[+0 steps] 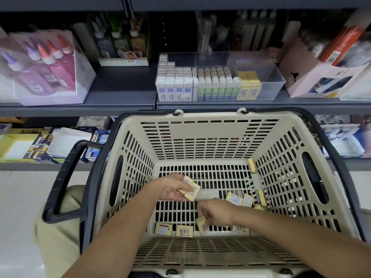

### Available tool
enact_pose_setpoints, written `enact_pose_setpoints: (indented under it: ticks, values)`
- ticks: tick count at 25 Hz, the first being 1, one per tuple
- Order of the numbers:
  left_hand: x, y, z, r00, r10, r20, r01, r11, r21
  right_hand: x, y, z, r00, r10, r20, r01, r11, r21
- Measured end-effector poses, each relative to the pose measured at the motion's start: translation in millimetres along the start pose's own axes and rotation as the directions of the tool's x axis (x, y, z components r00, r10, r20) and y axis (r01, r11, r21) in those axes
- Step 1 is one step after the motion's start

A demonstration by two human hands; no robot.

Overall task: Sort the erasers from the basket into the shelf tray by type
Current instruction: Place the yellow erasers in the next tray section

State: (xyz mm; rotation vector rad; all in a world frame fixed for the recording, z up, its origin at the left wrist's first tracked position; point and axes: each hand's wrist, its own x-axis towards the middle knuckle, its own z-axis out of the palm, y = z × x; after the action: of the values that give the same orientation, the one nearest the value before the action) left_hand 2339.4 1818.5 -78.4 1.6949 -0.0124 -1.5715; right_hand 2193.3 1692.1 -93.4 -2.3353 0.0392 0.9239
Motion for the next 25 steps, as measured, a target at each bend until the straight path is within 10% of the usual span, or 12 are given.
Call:
enact_pose_setpoints:
  ticks: [6, 13, 17, 20, 25]
  values:
    - [3, 2, 6, 0.998, 0.026, 0.064, -0.018, 0.992, -0.122, -10, -1, -55, 0.970, 0.133, -0.205, 0.036, 0.752, 0.658]
    - [5, 5, 14, 0.985, 0.129, 0.115, -0.091, 0.953, -0.290, -6, 9, -60, 0.936, 0.268, -0.227, 0.051, 0.535, 0.843]
    - [8, 3, 12, 0.996, 0.088, 0.007, -0.085, 0.977, -0.194, -16, 31, -58, 0.979, 0.134, -0.156, -0.126, 0.990, 0.062]
    - [9, 2, 11, 0.997, 0.075, 0.003, -0.074, 0.984, -0.165, -16, 36, -41, 0.995, 0.091, 0.037, -0.071, 0.926, -0.371]
    - [9, 3, 14, 0.997, 0.069, 0.017, -0.066, 0.987, -0.147, -12, 35, -31, 0.996, 0.045, 0.082, 0.007, 0.835, -0.550]
